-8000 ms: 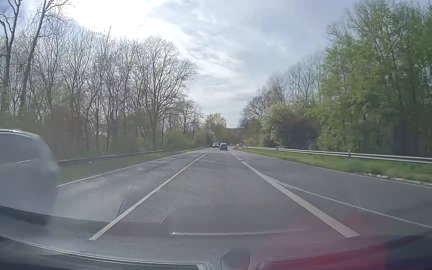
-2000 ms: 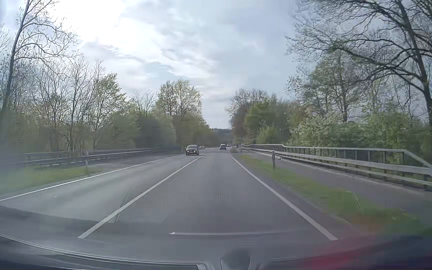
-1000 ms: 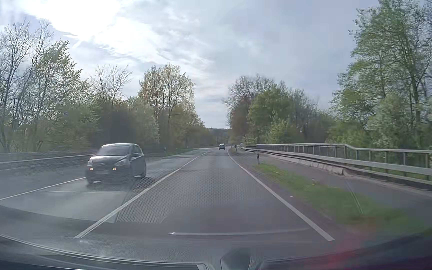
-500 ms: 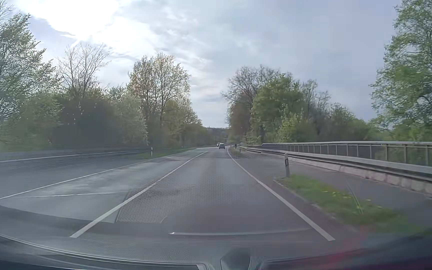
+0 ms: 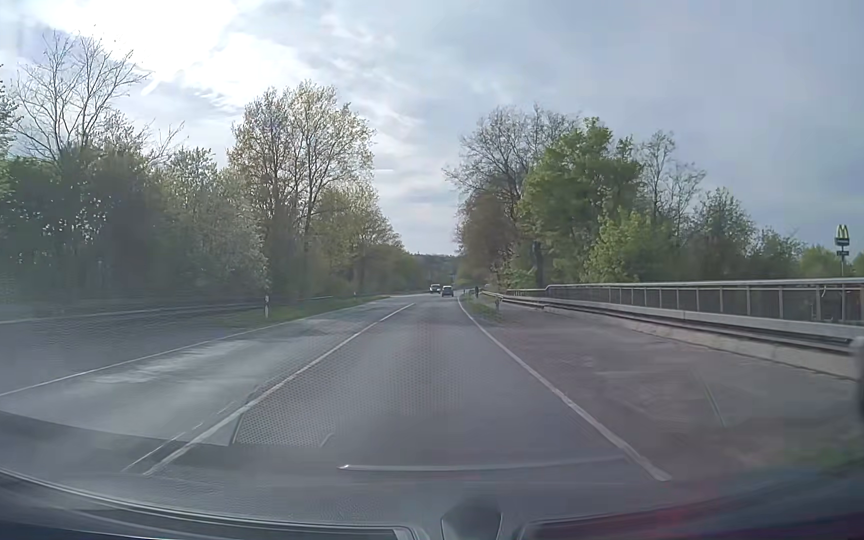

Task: Follow the waypoints while adhering to traffic rules and regulations

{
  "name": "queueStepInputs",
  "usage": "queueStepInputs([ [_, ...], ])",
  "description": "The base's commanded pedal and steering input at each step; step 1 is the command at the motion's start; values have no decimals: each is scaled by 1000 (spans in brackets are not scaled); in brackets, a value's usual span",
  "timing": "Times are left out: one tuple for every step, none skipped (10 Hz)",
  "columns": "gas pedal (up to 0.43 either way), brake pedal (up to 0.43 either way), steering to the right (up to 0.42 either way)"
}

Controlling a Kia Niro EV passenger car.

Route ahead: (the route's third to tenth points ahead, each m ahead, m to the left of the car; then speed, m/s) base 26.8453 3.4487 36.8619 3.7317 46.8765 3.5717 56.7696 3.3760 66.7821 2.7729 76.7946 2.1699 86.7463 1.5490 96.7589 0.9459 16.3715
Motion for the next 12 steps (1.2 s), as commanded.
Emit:
queueStepInputs([
  [87, 0, -2],
  [87, 0, -1],
  [87, 0, -1],
  [87, 0, -1],
  [87, 0, -1],
  [87, 0, -1],
  [87, 0, -1],
  [87, 0, -1],
  [87, 0, -1],
  [87, 0, -1],
  [87, 0, -2],
  [87, 0, -2],
])
